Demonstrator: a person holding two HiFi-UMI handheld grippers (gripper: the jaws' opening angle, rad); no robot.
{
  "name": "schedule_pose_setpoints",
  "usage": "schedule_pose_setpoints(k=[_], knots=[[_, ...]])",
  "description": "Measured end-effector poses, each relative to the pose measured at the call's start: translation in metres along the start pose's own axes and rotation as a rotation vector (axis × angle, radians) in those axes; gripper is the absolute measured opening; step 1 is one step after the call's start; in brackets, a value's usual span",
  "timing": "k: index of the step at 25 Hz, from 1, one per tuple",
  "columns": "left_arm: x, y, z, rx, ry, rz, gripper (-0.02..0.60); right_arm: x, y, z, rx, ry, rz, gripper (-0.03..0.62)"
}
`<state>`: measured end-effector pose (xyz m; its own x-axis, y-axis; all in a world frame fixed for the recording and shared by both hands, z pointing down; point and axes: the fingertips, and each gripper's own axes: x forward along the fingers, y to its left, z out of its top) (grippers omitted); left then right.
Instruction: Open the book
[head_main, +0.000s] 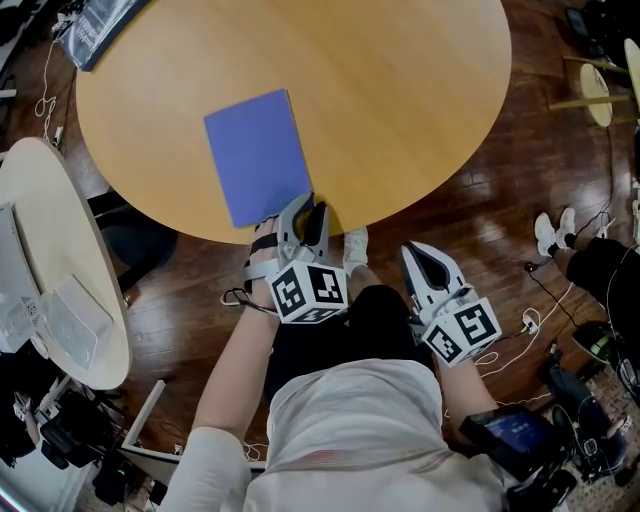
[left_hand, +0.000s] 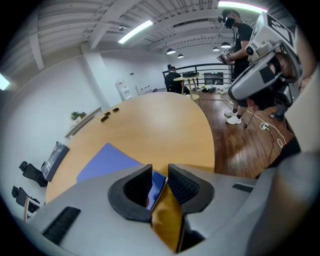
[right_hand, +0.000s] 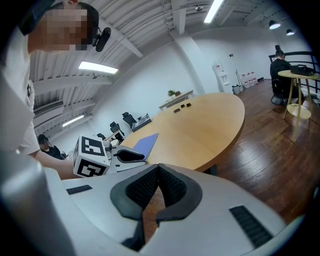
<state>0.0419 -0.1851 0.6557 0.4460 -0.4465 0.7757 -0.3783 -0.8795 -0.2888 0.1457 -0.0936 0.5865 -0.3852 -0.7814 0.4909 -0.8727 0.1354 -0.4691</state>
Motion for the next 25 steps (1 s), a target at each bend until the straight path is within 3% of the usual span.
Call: schedule_pose_setpoints(k=[12, 18, 21, 25], knots=[[-0.0021, 0.0026, 0.0019, -0.064, -0.002, -0.035, 0.101, 0.0016, 0.0011, -0.0003, -0.006, 0.003, 0.006, 0.003], [0.0004, 0.0022, -0.0013, -0.133, 0.003, -0.067, 0.098, 0.0017, -0.0015, -0.0012, -0.005, 0.008, 0.000, 0.003], [-0.0025, 0.0057, -0.0008, -0.175, -0.007, -0.066, 0.036, 0.0030, 0.0003, -0.0014, -0.005, 0.010, 0.001, 0.003], [-0.0015, 0.0086, -0.0023, -0.235, -0.013, -0.074, 0.017, 0.0059, 0.0015, -0.0037, -0.004, 0.013, 0.009, 0.003]])
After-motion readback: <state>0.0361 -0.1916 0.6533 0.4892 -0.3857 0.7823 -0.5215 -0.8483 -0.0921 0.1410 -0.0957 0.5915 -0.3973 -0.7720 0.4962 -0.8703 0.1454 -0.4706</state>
